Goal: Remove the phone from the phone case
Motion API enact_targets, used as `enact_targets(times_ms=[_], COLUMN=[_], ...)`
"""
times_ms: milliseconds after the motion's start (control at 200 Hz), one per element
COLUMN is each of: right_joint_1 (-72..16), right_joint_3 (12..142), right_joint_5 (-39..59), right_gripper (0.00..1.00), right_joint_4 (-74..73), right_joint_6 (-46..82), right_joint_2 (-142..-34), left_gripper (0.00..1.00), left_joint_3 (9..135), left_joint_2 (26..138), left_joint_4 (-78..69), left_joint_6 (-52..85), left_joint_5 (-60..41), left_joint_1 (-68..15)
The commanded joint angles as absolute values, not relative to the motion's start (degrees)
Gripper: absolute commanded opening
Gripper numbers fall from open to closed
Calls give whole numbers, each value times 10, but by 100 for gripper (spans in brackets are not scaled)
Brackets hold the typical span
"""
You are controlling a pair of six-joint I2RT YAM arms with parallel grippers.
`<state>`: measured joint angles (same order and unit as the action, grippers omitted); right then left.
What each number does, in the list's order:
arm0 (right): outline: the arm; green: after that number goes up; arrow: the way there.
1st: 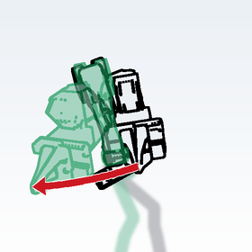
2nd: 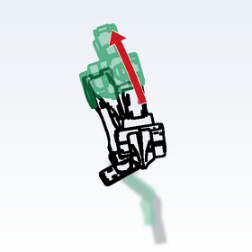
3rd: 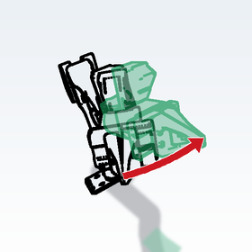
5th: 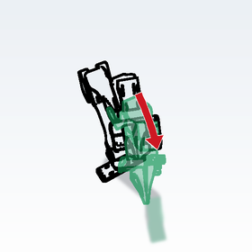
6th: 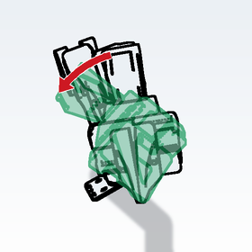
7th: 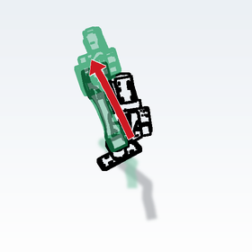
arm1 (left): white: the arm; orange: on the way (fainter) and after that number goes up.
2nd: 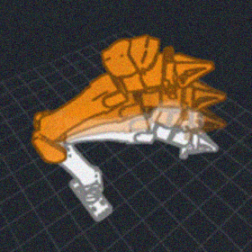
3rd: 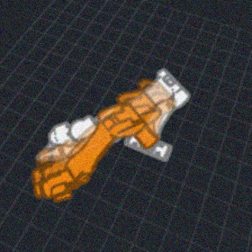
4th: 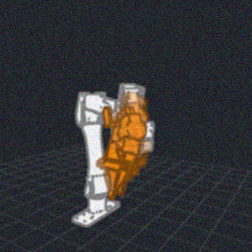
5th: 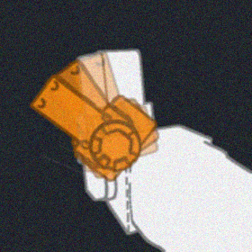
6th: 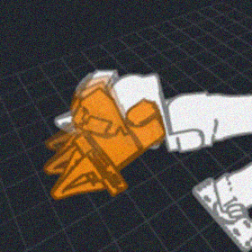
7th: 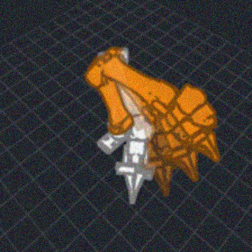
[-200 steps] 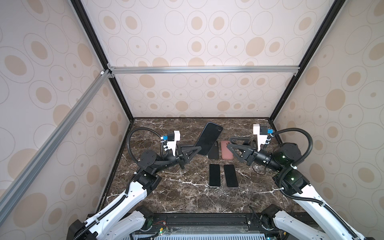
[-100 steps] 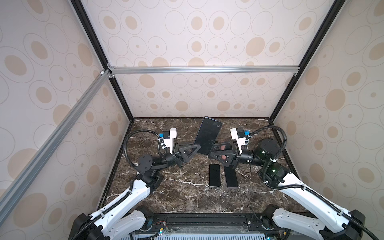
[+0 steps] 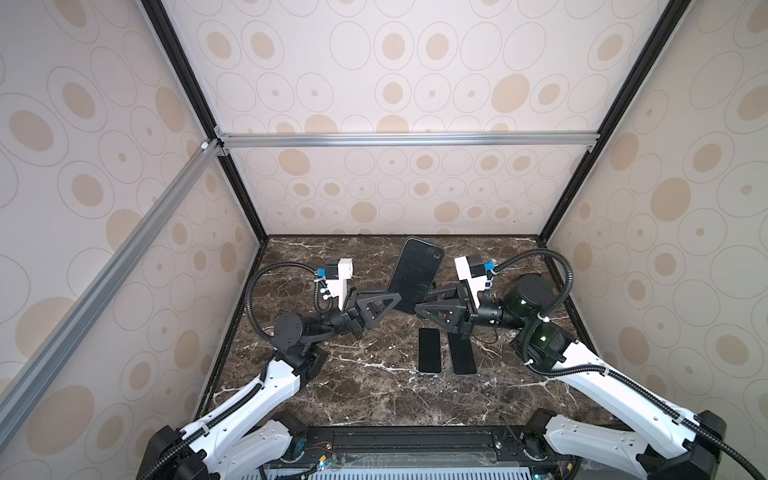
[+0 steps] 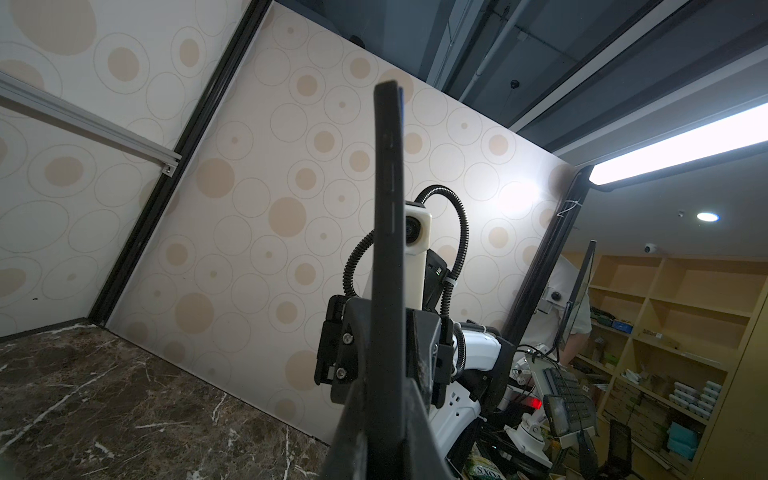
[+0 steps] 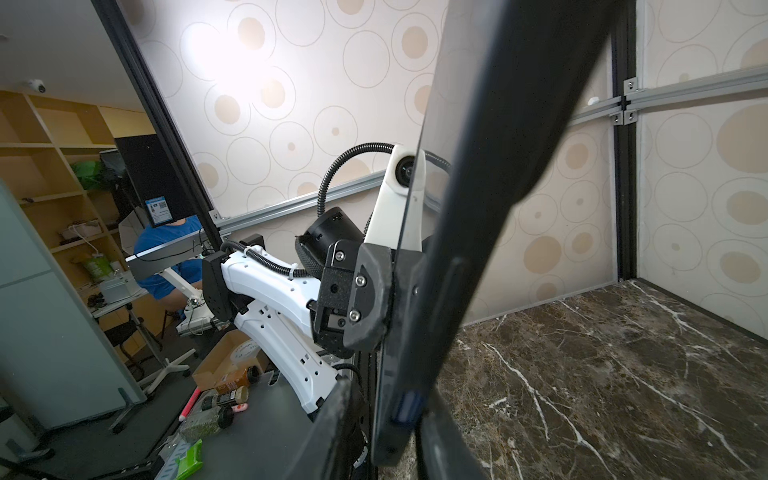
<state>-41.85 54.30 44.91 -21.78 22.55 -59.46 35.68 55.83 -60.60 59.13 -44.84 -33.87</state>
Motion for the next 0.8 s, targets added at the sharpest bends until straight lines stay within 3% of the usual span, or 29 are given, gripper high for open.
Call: enact_targets(times_ms=[0,440,795], right_joint_1=[-428,-440,-441], right_joint_3=[565,584,588], right_joint_5=[468,469,452], right_gripper=[27,19,6], right_joint_4=[-223,-183,-173], right_joint_6=[213,194,198], right_joint_2=[-600,-616,-610], left_gripper=[0,0,0], left_joint_3=[366,367,370], left_joint_2=[552,555,556], left_joint_4=[-661,-658,-643], left_joint_6=[606,606,593], left_joint_5=[-455,-461,-462], left_joint_1=[-344,-345,-345])
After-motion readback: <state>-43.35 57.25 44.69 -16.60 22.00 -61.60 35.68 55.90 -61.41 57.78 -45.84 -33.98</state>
